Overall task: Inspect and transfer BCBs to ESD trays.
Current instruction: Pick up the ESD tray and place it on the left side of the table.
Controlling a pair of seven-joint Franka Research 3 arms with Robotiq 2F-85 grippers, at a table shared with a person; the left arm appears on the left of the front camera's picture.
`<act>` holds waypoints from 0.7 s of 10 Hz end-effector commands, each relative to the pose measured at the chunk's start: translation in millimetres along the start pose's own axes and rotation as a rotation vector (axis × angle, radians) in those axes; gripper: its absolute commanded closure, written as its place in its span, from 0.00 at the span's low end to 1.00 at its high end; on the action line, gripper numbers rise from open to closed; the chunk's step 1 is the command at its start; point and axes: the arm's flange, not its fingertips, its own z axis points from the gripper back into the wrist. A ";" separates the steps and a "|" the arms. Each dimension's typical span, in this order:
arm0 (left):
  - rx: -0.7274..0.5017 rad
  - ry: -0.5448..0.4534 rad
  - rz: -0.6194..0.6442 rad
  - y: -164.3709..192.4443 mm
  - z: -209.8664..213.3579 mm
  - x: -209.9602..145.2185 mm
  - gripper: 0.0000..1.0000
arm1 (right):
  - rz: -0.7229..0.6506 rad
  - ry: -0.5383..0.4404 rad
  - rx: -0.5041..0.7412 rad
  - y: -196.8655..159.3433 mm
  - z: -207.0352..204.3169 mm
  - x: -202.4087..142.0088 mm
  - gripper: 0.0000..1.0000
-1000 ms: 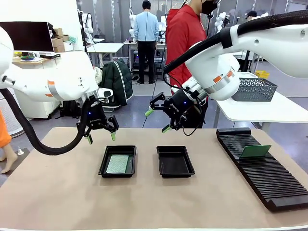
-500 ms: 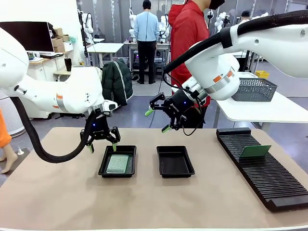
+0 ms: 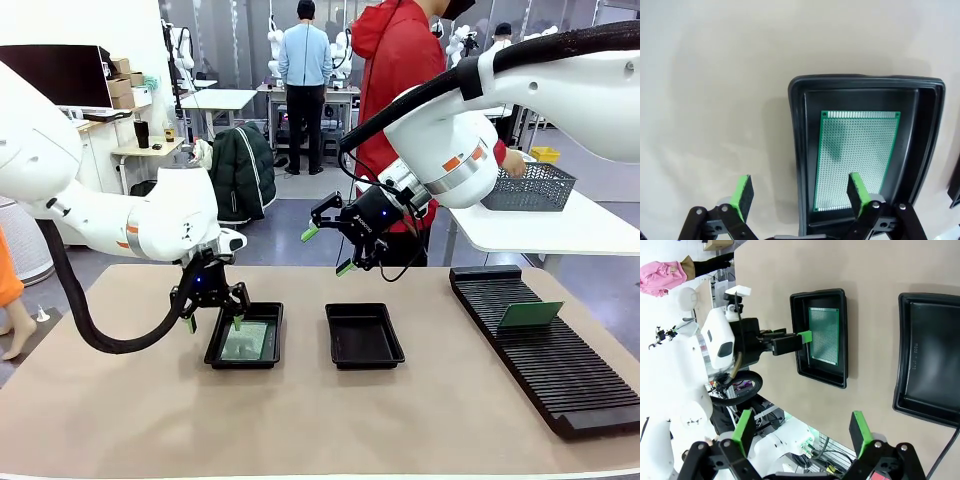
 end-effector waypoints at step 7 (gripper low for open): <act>0.001 0.007 0.000 0.4 -6.5 0.3 0.00 | -0.004 0.001 0.000 0.8 -2.4 0.9 0.00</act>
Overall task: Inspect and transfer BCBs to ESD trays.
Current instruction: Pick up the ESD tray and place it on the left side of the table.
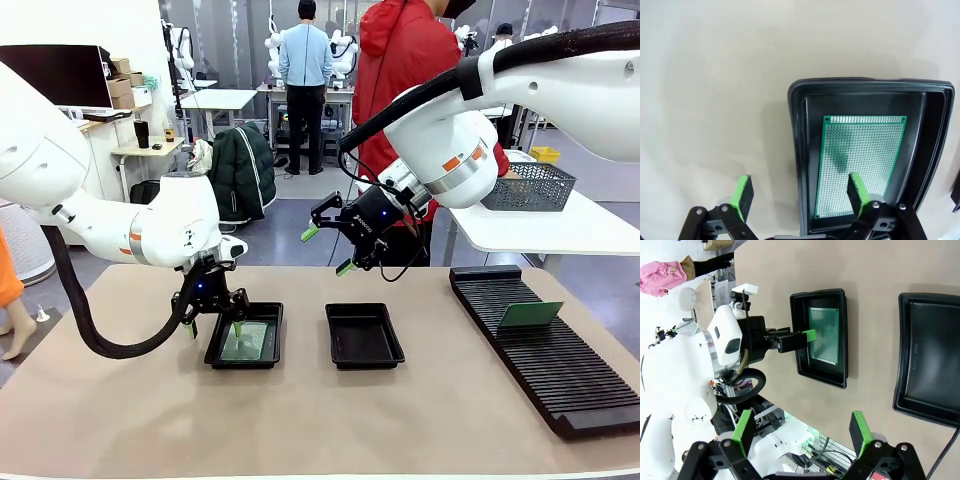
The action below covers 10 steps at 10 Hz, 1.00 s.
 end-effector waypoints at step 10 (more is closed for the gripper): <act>0.067 -0.042 0.009 4.2 5.5 1.2 0.43 | -0.004 0.001 0.000 0.8 -2.4 0.9 0.00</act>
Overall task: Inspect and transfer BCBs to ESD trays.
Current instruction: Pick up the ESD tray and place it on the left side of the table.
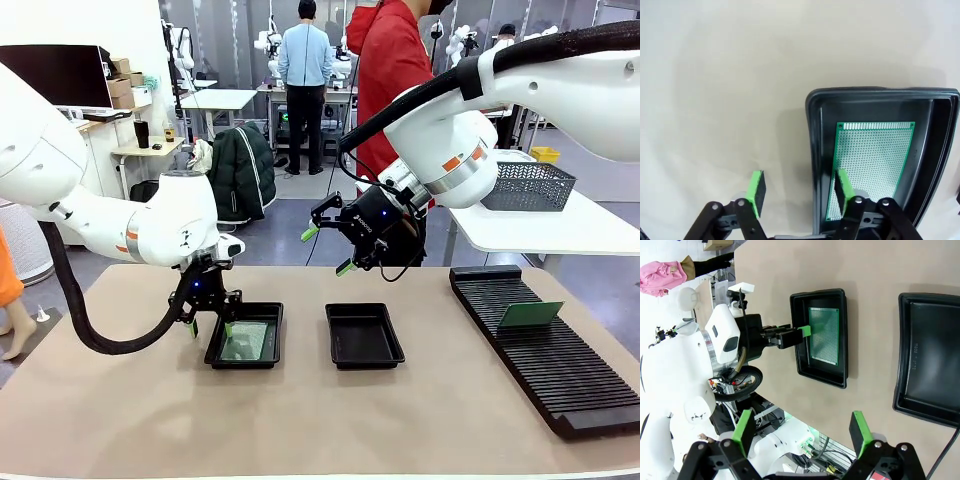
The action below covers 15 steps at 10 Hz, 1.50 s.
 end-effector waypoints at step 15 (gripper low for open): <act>0.031 -0.017 0.028 -4.0 1.6 -0.1 1.00 | -0.004 0.001 0.000 0.8 -2.4 0.8 0.00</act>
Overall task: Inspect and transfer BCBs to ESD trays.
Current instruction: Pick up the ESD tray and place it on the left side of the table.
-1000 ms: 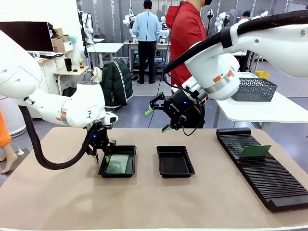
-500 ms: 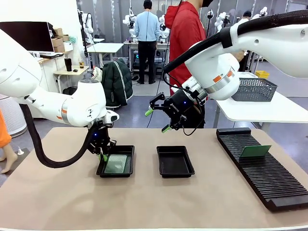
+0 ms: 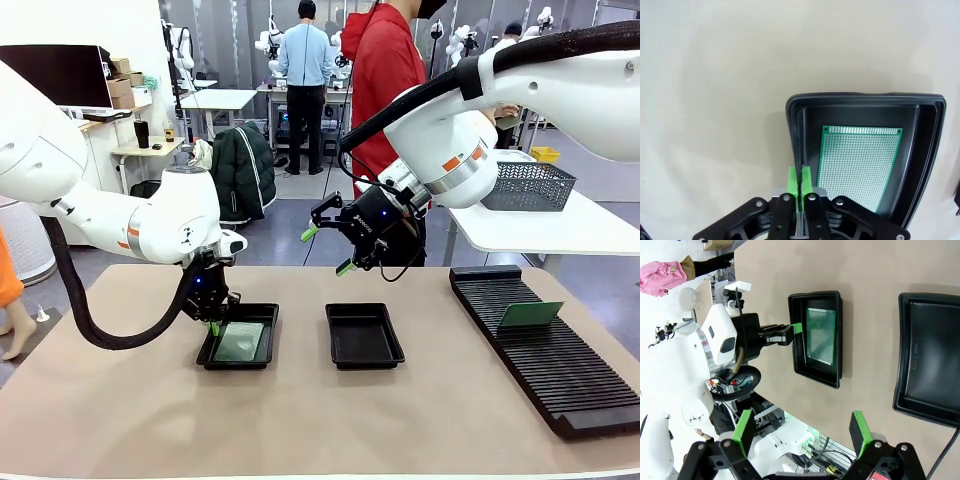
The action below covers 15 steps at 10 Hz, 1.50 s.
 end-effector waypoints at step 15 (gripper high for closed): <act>-0.291 -0.104 0.074 150.4 33.9 -40.2 1.00 | -0.004 0.001 0.000 0.8 -2.4 0.9 0.00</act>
